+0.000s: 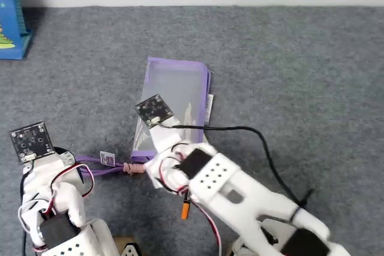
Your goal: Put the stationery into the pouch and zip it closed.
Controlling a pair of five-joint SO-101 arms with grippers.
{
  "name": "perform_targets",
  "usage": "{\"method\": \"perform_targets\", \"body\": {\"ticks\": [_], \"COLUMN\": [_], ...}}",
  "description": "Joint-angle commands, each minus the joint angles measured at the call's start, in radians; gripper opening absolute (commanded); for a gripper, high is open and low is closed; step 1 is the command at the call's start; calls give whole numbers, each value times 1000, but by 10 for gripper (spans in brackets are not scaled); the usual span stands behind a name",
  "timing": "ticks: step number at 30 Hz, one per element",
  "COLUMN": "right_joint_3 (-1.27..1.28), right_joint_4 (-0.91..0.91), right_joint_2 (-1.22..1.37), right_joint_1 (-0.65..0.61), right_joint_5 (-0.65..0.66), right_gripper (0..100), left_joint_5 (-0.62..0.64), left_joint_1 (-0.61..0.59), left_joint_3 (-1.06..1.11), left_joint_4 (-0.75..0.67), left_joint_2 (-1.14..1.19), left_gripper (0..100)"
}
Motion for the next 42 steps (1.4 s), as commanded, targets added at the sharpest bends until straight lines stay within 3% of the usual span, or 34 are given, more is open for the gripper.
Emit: {"method": "perform_targets", "body": {"ticks": [1,10,28,37,42], "right_joint_3": [-89,-236,-390,-505,-543], "right_joint_4": [10,10,8,-54,-1], "right_joint_2": [107,323,467,596,587], "right_joint_1": [-19,-19,-12,252,251], "right_joint_5": [-60,-68,-100,35,31], "right_gripper": [134,102,105,105,105], "left_joint_5": [9,9,9,9,9], "left_joint_1": [-6,-3,-5,-5,-5], "left_joint_3": [-56,-42,-42,-41,-41], "left_joint_4": [-26,-31,-31,-31,-31], "left_joint_2": [-9,-9,-9,-9,-9], "left_gripper": [13,13,13,13,13]}}
